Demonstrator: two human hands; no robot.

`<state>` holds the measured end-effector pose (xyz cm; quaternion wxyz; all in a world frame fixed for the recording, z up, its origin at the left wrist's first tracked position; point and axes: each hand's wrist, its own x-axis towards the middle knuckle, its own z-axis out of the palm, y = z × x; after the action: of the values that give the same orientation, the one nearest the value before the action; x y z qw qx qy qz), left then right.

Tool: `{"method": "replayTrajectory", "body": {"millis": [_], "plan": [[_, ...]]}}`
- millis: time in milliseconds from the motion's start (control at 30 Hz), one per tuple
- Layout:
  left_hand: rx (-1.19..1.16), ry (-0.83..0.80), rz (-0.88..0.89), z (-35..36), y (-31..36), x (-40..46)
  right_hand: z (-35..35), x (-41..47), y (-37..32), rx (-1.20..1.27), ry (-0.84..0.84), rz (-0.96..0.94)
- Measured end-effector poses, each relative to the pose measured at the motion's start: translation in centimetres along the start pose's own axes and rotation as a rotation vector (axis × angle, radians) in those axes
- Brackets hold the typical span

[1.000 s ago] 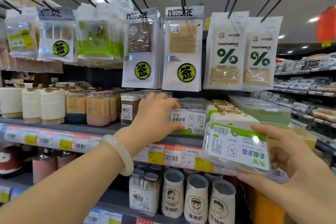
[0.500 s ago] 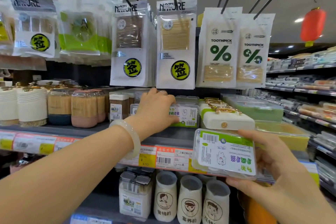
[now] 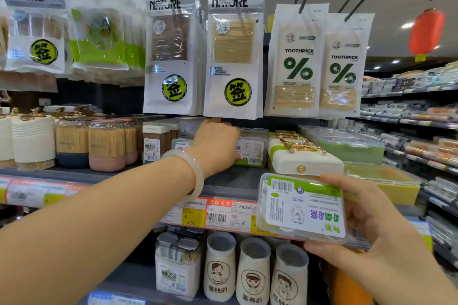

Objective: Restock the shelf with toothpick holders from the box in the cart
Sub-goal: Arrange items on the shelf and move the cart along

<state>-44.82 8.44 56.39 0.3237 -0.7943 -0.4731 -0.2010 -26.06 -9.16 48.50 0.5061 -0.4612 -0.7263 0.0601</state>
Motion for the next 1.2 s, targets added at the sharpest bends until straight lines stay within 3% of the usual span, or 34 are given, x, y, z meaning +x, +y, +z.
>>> {"method": "replayTrajectory", "body": {"millis": [167, 267, 333, 433, 500, 667, 867, 1200], "plan": [[-0.159, -0.1, -0.027, -0.8, -0.3, -0.9, 0.0, 0.1, -0.4, -0.016, -0.003, -0.011], [-0.407, -0.01, -0.054, -3.2, -0.4, -3.4, 0.0, 0.0, -0.5, -0.019, 0.014, -0.052], [-0.698, 0.047, -0.061, -5.0, -0.4, -5.9, 0.3, 0.1, -0.4, -0.073, 0.027, -0.083], [-1.219, -0.242, -0.013, -6.4, -0.7, -9.0, 0.9, 0.5, -0.9, -0.125, 0.035, -0.126], [-1.352, -0.371, 0.004, -6.0, -1.4, -9.7, 1.6, 0.8, -1.2, -0.128, 0.045, -0.146], [-1.412, -0.405, 0.009, -6.0, -2.6, -10.0, 3.0, 2.1, -2.2, -0.151, 0.074, -0.23], [-1.491, -0.319, -0.063, -7.1, -4.0, -9.4, 3.5, 4.8, -4.7, -0.353, 0.108, -0.303], [-1.163, -0.225, -0.215, -4.9, -4.9, -8.6, 4.3, 7.0, -4.2, -0.643, 0.061, -0.282]]}}
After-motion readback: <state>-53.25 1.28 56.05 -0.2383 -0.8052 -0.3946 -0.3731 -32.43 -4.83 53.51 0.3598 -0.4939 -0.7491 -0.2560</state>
